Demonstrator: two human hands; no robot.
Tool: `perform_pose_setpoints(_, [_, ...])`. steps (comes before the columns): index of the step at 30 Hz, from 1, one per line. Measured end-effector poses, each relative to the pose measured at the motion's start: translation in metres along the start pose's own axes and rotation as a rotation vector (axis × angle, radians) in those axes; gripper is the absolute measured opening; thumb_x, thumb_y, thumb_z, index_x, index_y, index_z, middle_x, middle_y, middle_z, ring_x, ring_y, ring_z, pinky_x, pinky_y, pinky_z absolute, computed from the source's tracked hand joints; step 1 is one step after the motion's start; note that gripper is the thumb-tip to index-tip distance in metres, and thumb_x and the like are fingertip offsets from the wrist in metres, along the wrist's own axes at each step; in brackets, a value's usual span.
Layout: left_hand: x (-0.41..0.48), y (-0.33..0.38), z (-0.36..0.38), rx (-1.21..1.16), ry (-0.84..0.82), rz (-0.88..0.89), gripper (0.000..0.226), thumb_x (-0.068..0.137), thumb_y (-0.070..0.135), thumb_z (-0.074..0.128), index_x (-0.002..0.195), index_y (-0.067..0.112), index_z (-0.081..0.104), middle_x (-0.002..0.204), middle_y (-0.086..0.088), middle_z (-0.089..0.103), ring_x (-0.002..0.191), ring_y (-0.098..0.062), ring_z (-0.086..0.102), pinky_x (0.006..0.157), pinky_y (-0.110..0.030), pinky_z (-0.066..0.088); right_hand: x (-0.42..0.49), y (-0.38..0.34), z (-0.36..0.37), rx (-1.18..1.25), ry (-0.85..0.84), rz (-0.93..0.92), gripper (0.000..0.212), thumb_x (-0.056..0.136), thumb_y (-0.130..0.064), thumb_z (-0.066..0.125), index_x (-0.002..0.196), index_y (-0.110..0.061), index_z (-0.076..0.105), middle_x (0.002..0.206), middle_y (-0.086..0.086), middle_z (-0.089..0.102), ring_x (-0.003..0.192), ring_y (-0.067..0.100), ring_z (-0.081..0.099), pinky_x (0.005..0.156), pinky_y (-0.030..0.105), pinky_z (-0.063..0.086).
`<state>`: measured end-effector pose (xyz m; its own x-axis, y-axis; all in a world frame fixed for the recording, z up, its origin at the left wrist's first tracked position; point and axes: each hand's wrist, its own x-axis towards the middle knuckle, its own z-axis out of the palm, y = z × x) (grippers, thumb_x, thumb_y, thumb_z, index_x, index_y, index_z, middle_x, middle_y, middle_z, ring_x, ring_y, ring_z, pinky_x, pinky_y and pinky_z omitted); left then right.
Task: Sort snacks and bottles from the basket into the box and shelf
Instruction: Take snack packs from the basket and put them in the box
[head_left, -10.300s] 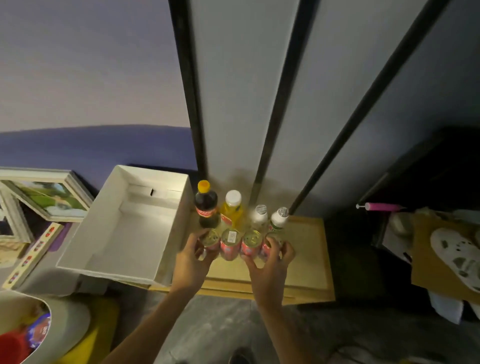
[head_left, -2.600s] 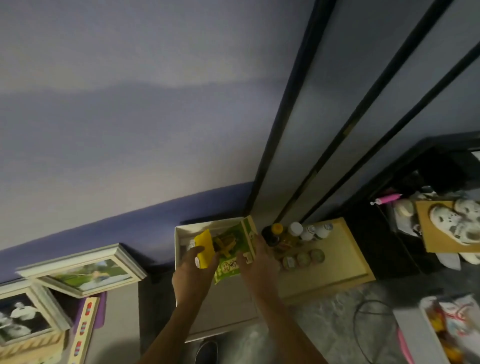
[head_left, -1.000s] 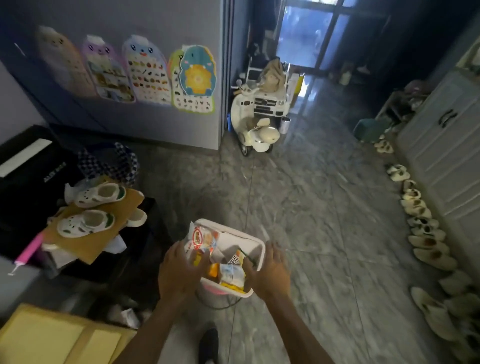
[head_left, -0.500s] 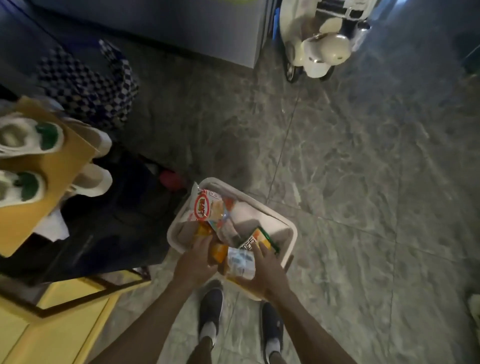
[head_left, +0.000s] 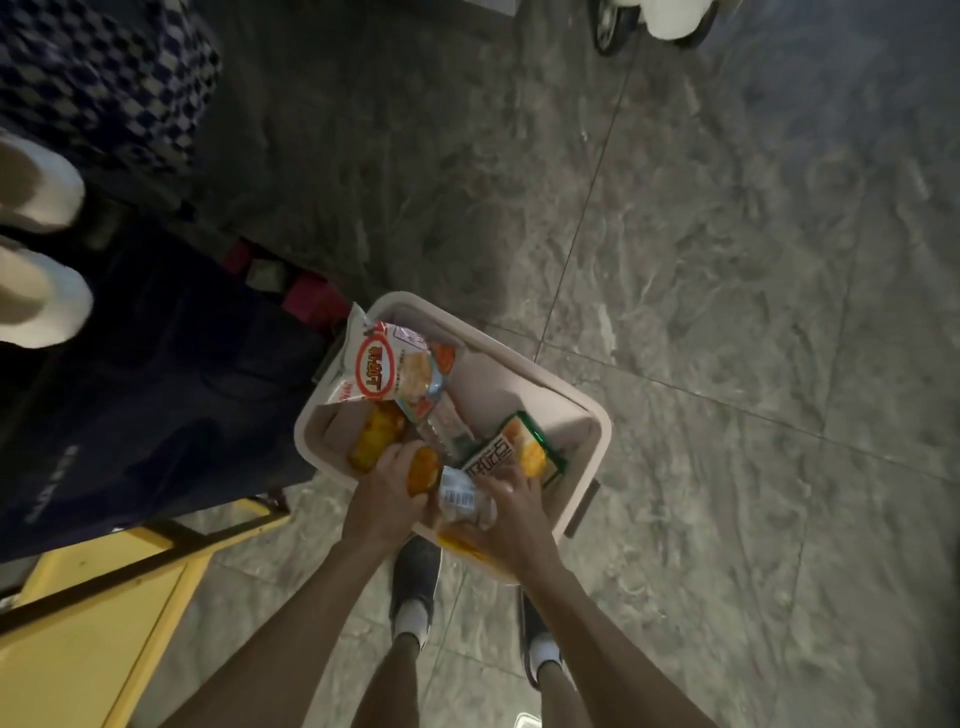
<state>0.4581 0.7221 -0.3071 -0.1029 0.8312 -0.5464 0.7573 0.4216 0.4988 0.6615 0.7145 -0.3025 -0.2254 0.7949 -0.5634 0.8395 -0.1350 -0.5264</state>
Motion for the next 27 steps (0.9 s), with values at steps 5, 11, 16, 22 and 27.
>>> perform_pose_setpoints(5, [-0.029, 0.028, -0.046, -0.066, 0.124, 0.038, 0.065, 0.082, 0.063, 0.081, 0.135, 0.042, 0.05, 0.119, 0.019, 0.057, 0.102, -0.009, 0.059, 0.077, -0.031, 0.055, -0.018, -0.024, -0.03, 0.078, 0.151, 0.019, 0.079, 0.08, -0.07, 0.081, 0.147, -0.034, 0.06, 0.146, -0.003, 0.045, 0.131, 0.02, 0.04, 0.107, 0.044, 0.051])
perform_pose_setpoints(11, [-0.078, 0.075, -0.12, -0.107, 0.312, 0.071, 0.075, 0.077, 0.072, 0.078, 0.138, 0.039, 0.05, 0.131, 0.009, 0.06, 0.116, -0.016, 0.063, 0.088, -0.04, 0.062, -0.049, -0.074, -0.113, 0.183, 0.31, -0.036, 0.082, 0.074, -0.072, 0.084, 0.144, -0.035, 0.062, 0.142, -0.002, 0.047, 0.127, 0.022, 0.048, 0.101, 0.047, 0.056])
perform_pose_setpoints(16, [-0.143, 0.123, -0.192, -0.212, 0.402, 0.094, 0.076, 0.069, 0.078, 0.067, 0.133, 0.038, 0.055, 0.117, 0.011, 0.072, 0.105, -0.016, 0.071, 0.091, -0.043, 0.061, -0.086, -0.122, -0.18, 0.213, 0.409, -0.15, 0.087, 0.068, -0.09, 0.076, 0.139, -0.043, 0.061, 0.135, -0.009, 0.05, 0.119, 0.018, 0.057, 0.087, 0.043, 0.064])
perform_pose_setpoints(22, [-0.241, 0.154, -0.257, -0.239, 0.605, 0.067, 0.077, 0.07, 0.09, 0.062, 0.132, 0.045, 0.052, 0.112, 0.018, 0.067, 0.104, -0.014, 0.069, 0.091, -0.041, 0.059, -0.144, -0.197, -0.244, 0.222, 0.441, -0.401, 0.082, 0.067, -0.087, 0.079, 0.129, -0.033, 0.069, 0.122, -0.011, 0.055, 0.104, 0.015, 0.063, 0.08, 0.032, 0.063])
perform_pose_setpoints(27, [-0.33, 0.149, -0.294, -0.272, 0.839, -0.026, 0.082, 0.073, 0.077, 0.077, 0.14, 0.039, 0.05, 0.108, 0.014, 0.063, 0.1, -0.015, 0.066, 0.084, -0.037, 0.057, -0.193, -0.266, -0.263, 0.191, 0.375, -0.602, 0.077, 0.067, -0.089, 0.069, 0.125, -0.039, 0.068, 0.126, -0.01, 0.052, 0.114, 0.019, 0.056, 0.093, 0.042, 0.058])
